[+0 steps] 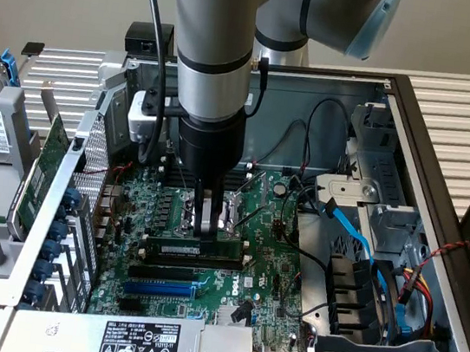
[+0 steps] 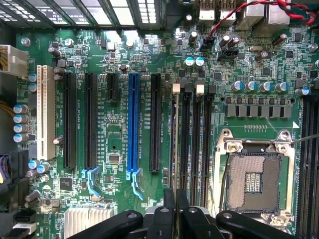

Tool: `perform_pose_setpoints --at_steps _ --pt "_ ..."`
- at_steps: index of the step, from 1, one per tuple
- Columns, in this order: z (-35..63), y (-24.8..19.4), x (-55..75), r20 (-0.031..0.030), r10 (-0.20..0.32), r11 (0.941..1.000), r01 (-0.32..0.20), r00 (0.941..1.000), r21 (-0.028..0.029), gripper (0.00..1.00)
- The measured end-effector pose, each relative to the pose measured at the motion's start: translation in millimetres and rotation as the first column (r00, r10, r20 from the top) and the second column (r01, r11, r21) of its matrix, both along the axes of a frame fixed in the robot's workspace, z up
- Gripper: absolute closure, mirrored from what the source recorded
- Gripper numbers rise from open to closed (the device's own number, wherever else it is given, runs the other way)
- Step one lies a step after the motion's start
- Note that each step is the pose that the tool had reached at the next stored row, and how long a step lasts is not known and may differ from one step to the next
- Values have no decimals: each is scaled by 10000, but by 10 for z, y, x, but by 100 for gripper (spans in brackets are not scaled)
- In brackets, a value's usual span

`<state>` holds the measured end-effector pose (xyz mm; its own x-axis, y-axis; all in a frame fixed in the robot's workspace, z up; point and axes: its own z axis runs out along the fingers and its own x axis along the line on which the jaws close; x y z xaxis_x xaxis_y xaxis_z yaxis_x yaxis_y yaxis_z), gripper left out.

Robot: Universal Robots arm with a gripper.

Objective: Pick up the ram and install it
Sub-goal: 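Insert the ram into the slot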

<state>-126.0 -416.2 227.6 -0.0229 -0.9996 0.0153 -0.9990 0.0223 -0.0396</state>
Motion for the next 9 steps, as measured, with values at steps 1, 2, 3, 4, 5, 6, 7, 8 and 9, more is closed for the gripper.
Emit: perform_pose_setpoints --at_steps 1,2,3,4,5,6,7,8,9 --pt "-3 0 0 0 0 10000 0 10000 -1 87" --pt "-8 0 1 1 0 10000 0 10000 -1 87" --pt "-13 0 1 1 1 10000 -1 10000 -5 87" --pt "-18 0 1 0 1 10000 -1 10000 -9 87" --pt "-23 0 1 0 2 10000 -2 10000 -17 87" --pt "-23 0 0 -2 0 10000 0 10000 -28 85" --pt "-22 0 -1 -9 -8 10000 8 10000 -32 85" --pt "-23 0 -1 -27 -18 10000 18 10000 -33 78" --pt "-22 0 -1 -58 -28 10000 28 10000 -32 78"
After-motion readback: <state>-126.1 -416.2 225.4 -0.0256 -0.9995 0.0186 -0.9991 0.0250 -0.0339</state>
